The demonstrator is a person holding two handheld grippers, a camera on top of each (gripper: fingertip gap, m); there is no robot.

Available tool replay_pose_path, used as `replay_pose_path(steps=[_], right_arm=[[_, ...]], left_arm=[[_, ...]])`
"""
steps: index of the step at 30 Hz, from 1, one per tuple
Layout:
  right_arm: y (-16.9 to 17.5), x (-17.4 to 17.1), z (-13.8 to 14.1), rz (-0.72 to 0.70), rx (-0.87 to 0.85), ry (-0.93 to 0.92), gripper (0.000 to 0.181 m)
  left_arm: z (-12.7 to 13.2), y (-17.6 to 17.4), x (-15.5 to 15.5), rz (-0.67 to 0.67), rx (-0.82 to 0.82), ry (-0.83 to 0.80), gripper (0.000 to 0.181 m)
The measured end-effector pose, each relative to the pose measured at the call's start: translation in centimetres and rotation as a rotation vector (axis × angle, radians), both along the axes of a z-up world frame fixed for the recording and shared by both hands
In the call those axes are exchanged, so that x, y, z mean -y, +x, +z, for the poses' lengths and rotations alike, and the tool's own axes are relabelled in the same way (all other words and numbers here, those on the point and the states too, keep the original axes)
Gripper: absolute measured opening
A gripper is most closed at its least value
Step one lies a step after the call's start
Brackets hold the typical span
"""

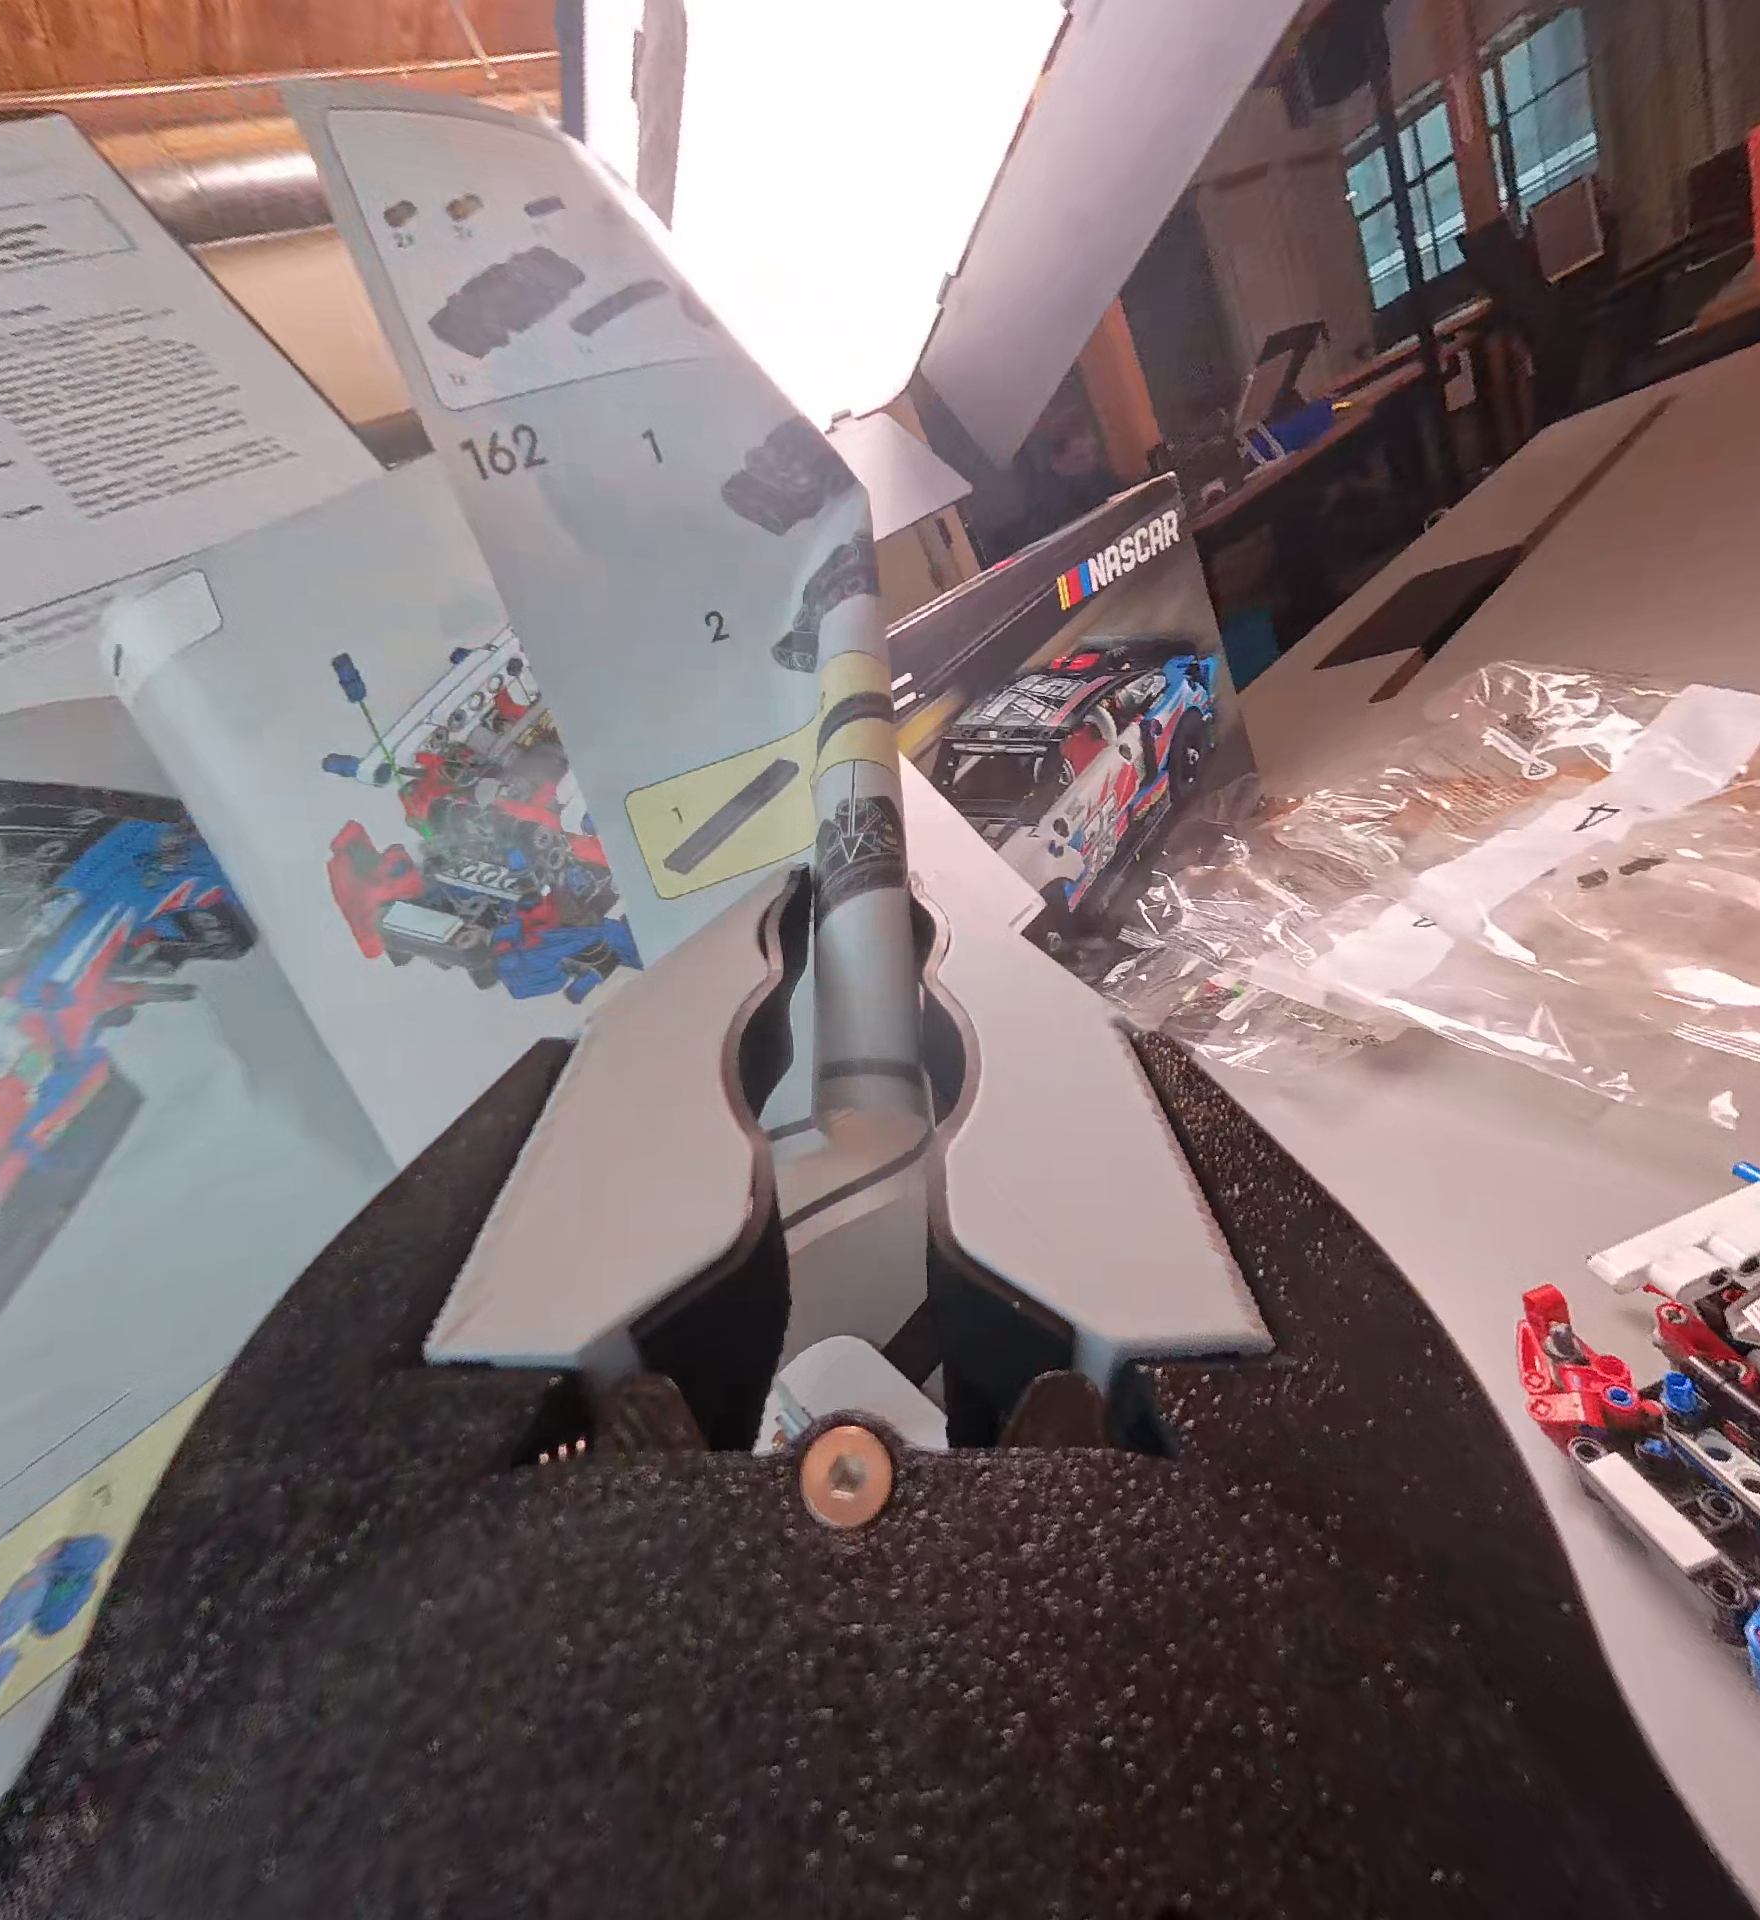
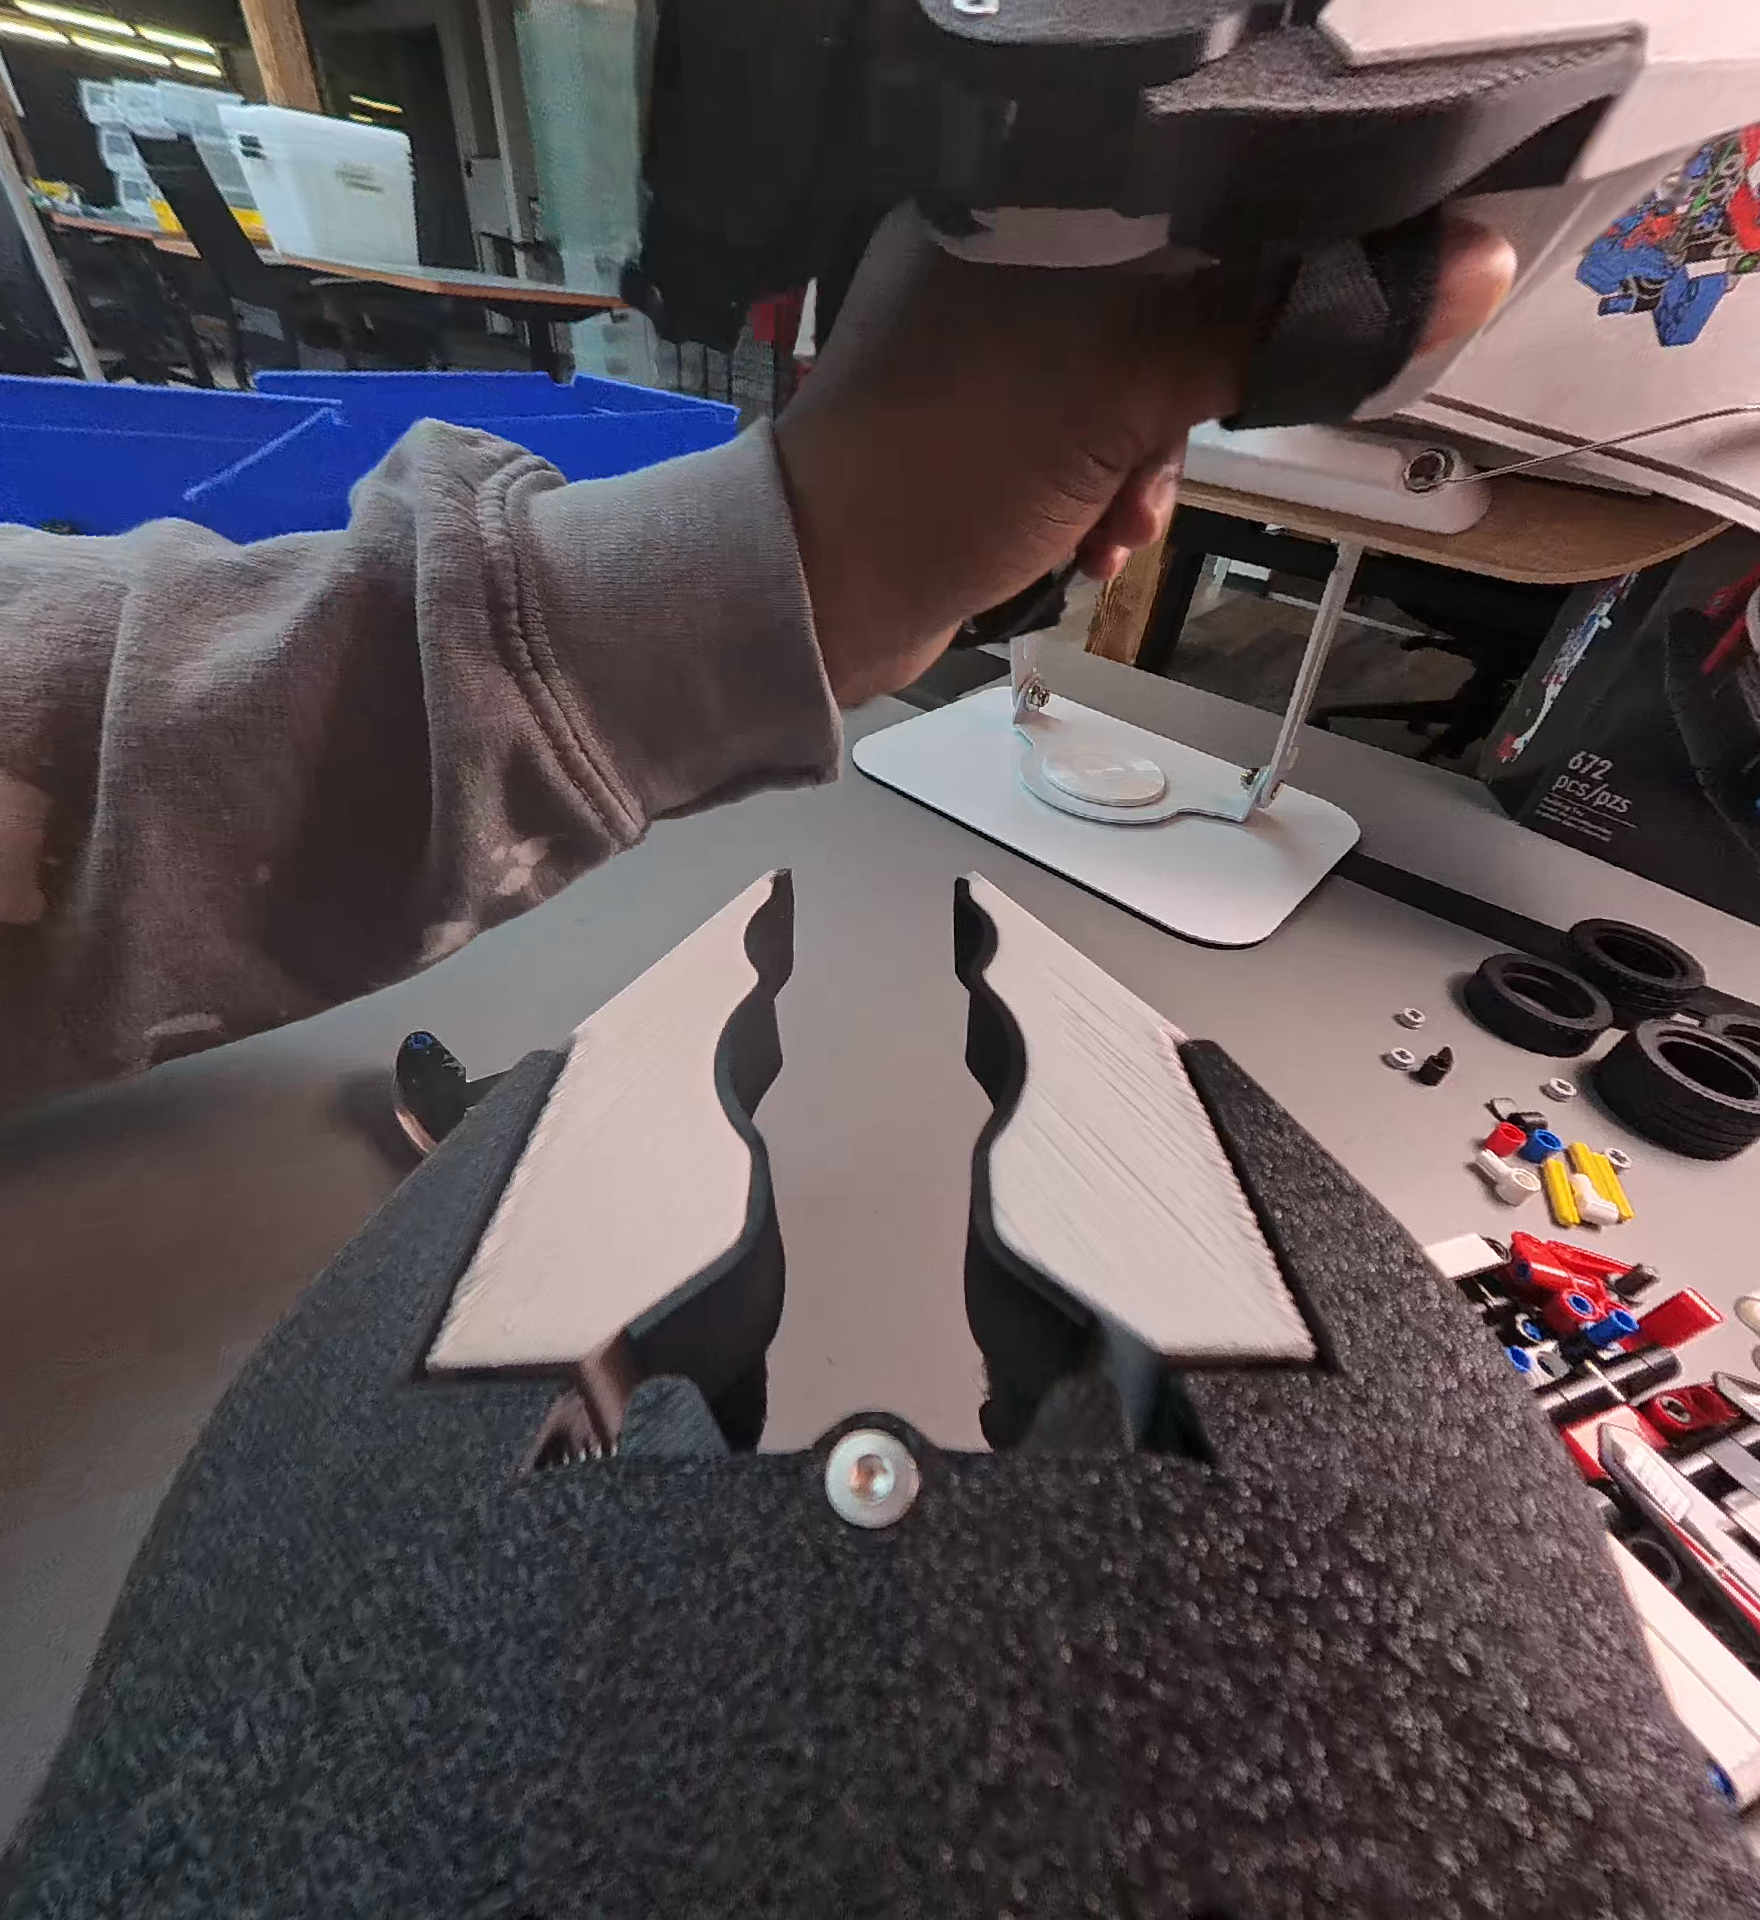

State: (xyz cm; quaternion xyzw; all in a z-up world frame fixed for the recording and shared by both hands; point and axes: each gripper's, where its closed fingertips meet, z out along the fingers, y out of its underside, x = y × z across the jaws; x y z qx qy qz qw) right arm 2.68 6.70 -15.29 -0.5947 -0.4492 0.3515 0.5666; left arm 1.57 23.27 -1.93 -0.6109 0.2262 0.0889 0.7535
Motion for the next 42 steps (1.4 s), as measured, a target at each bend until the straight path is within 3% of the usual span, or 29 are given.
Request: replay_pose_path(steps=[10, 33, 37, 42], right_arm=[[0.5, -0.6, 0.2, -0.012, -0.007, -0.023, 0.03], [0.3, -0.6, -0.5, 0.003, 0.02, -0.054, 0.03], [0.3, -0.5, -0.5, 0.006, 0.025, -0.047, 0.03], [0.5, -0.5, -0.5, 0.002, 0.026, -0.046, 0.03]], left_arm=[[-0.5, 3.3, -2.6, -0.047, -0.015, -0.031, 0.022], [-0.7, 3.7, -2.9, -0.051, -0.032, -0.04, 0.021], [0.0, 2.2, -2.2, -0.007, -0.009, -0.011, 0.015], [1.6, -3.9, 0.8, 0.099, 0.121, 0.055, 0.015]])
